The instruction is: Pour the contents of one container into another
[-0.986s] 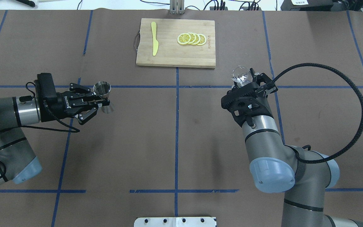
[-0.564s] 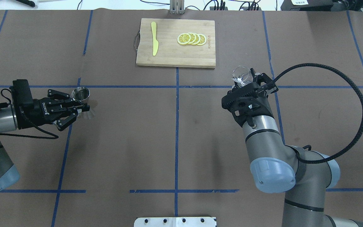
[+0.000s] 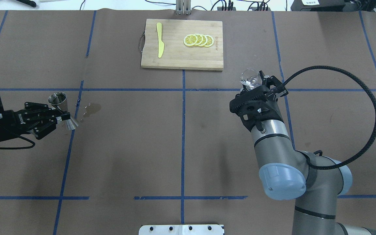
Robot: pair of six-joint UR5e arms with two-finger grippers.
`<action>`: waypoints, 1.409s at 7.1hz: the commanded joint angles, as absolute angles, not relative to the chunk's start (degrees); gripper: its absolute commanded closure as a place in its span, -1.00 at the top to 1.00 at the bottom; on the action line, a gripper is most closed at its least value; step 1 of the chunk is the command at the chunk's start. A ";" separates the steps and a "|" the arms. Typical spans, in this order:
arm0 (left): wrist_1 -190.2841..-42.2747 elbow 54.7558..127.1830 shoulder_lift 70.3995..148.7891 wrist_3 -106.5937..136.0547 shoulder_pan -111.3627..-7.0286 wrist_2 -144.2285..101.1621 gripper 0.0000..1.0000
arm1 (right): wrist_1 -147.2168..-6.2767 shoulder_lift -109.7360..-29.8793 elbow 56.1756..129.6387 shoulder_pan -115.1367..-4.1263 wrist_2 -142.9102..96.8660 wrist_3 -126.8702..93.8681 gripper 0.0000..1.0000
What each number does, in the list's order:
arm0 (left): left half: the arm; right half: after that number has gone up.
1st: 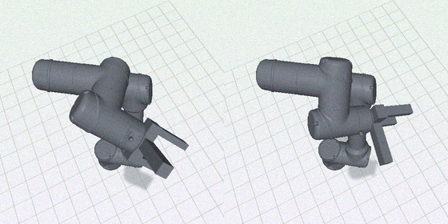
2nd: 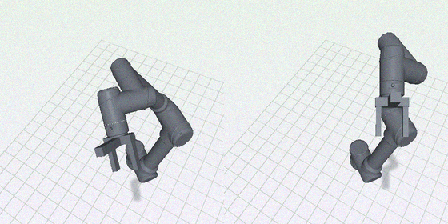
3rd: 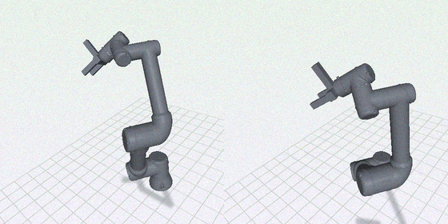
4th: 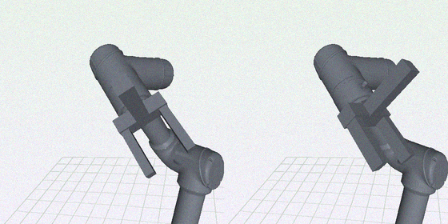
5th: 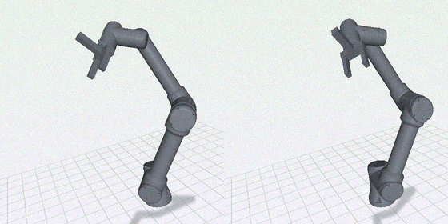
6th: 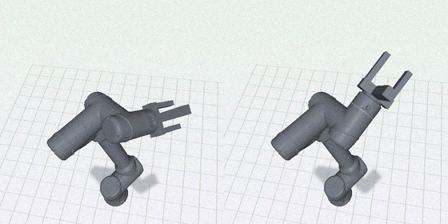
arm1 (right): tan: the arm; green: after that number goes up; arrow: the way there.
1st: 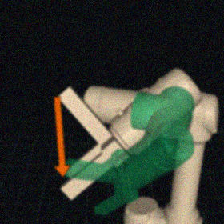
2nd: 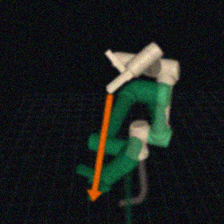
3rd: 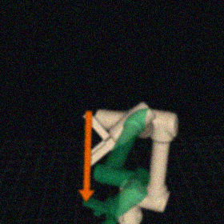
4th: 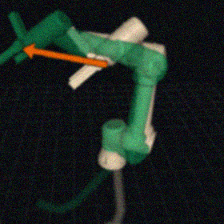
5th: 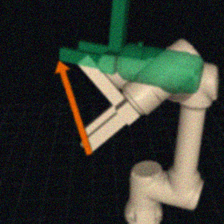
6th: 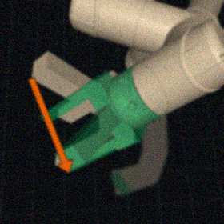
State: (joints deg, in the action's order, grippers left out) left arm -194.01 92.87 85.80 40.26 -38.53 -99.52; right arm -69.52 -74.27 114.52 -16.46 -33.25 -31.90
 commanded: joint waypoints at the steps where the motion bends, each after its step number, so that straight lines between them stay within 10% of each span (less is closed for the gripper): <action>1: -198.45 93.08 82.18 42.97 -38.24 -89.62 -1.00 | -69.52 -74.27 114.61 -16.44 -33.22 -31.90 -1.00; 10: -200.30 90.19 79.28 44.20 -23.05 -57.97 -1.00 | -69.52 -74.18 114.70 -16.44 -33.22 -31.99 -1.00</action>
State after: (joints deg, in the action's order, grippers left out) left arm -200.31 91.16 79.30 43.30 -25.95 -62.86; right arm -69.52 -74.25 114.69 -16.44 -33.22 -31.95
